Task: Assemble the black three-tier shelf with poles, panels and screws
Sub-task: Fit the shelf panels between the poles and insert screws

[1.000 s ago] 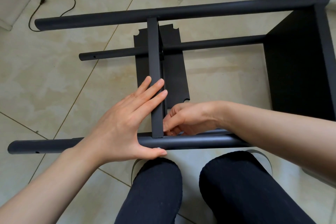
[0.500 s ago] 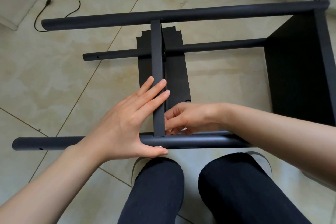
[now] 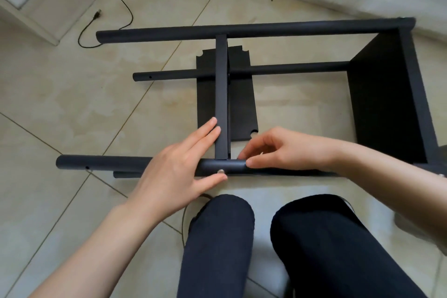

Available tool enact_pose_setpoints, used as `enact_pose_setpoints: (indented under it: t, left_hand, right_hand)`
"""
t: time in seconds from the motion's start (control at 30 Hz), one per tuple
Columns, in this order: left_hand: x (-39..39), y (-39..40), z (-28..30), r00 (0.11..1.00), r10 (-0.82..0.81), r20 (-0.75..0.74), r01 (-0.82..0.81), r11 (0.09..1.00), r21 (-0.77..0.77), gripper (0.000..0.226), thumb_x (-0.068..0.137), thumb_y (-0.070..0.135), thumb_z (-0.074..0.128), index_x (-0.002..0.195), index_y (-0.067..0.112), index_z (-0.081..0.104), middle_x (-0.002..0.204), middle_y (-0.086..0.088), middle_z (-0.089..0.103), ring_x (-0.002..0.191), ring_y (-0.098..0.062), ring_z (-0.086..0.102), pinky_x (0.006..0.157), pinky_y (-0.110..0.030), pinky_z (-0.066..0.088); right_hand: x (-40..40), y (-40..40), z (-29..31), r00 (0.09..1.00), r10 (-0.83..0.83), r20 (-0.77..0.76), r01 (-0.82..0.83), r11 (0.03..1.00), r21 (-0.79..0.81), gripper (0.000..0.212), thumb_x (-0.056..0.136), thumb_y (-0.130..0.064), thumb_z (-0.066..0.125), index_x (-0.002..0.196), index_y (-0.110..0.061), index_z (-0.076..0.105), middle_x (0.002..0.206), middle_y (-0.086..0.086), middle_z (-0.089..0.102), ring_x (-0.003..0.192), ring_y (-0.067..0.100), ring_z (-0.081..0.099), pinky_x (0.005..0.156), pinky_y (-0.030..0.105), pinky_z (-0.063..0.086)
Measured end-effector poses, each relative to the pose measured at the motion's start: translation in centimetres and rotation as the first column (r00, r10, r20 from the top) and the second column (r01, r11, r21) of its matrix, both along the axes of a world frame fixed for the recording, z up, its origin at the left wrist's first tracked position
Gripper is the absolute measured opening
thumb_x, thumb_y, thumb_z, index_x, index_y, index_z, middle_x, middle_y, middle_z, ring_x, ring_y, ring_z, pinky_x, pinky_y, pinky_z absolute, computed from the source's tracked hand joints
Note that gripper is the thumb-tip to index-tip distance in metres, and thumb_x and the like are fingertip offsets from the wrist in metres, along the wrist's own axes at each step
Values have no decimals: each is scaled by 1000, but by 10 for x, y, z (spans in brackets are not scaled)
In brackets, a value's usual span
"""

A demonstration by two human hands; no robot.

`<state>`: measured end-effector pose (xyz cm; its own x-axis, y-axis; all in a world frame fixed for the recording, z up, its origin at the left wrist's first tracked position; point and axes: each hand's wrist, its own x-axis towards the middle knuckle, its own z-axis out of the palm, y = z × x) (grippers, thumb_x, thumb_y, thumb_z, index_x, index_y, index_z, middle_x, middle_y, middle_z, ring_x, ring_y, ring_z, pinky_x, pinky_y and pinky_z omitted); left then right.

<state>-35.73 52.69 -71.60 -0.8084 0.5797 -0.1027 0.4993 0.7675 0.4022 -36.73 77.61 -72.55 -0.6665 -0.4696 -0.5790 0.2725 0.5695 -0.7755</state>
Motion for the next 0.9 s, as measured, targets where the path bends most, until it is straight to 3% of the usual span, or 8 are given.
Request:
enact_pose_setpoints:
  t: [0.13, 0.3, 0.37, 0.43, 0.53, 0.6, 0.8, 0.9]
  left_hand:
    - [28, -11, 6, 980, 154, -126, -138, 982, 129, 47, 84, 16, 79, 129, 13, 67, 125, 1, 69, 114, -19, 66, 96, -40, 54]
    - [68, -21, 11, 894, 443, -62, -382, 829, 408, 16, 84, 7, 76, 95, 18, 75, 92, 17, 72, 91, 0, 67, 87, -11, 48]
    - [74, -19, 8, 781, 572, 251, -622, 673, 401, 14, 85, 15, 76, 92, 27, 73, 86, 19, 73, 89, 2, 68, 86, -14, 52]
    - [71, -14, 0, 546, 573, 611, -828, 479, 291, 14, 87, 21, 76, 99, 28, 72, 96, 13, 75, 96, 1, 69, 95, -24, 53]
    - [57, -1, -12, 228, 311, 923, -972, 129, 197, 26, 90, 27, 71, 111, 12, 68, 112, -1, 73, 115, -15, 65, 106, -35, 47]
    - [47, 10, -16, 146, 135, 980, -987, -40, 153, 33, 92, 29, 68, 116, 7, 65, 119, -8, 69, 122, -19, 62, 111, -38, 42]
    - [30, 32, -21, 132, 75, 988, -984, -114, 140, 24, 96, 29, 63, 113, 13, 67, 119, 0, 73, 121, -15, 62, 116, -35, 35]
    - [28, 31, -17, 165, 138, 977, -981, -82, 177, 18, 95, 29, 65, 101, 16, 75, 118, 1, 73, 113, -14, 59, 96, -27, 42]
  right_hand:
    - [17, -8, 10, 986, 21, -163, 3, 989, 149, 24, 94, -29, 64, 118, -24, 69, 108, -10, 71, 90, 4, 65, 83, 18, 51]
    - [38, -13, 17, 942, 35, -333, 78, 945, 319, 26, 95, -34, 61, 118, -23, 66, 110, -4, 69, 101, 15, 62, 91, 32, 50]
    - [44, -13, 19, 939, 13, -343, 115, 930, 350, 26, 96, -38, 59, 117, -23, 66, 109, -3, 68, 100, 19, 62, 90, 37, 51]
    - [48, -14, 19, 940, 0, -340, 130, 924, 360, 29, 96, -39, 58, 119, -22, 65, 111, -2, 68, 102, 20, 61, 90, 39, 51]
    - [48, -16, 19, 942, -15, -336, 141, 924, 355, 31, 96, -36, 59, 123, -20, 64, 117, 0, 67, 107, 22, 61, 95, 39, 49]
    - [47, -14, 18, 943, -32, -332, 150, 930, 335, 31, 96, -34, 61, 122, -19, 66, 116, 0, 69, 107, 21, 61, 96, 38, 49]
    - [43, -8, 15, 936, -22, -352, 130, 949, 287, 27, 95, -32, 63, 118, -19, 70, 106, -2, 69, 96, 18, 63, 88, 35, 50]
    - [41, -5, 17, 924, -49, -380, 155, 954, 256, 24, 95, -32, 63, 114, -21, 72, 93, -5, 69, 83, 12, 60, 75, 27, 48]
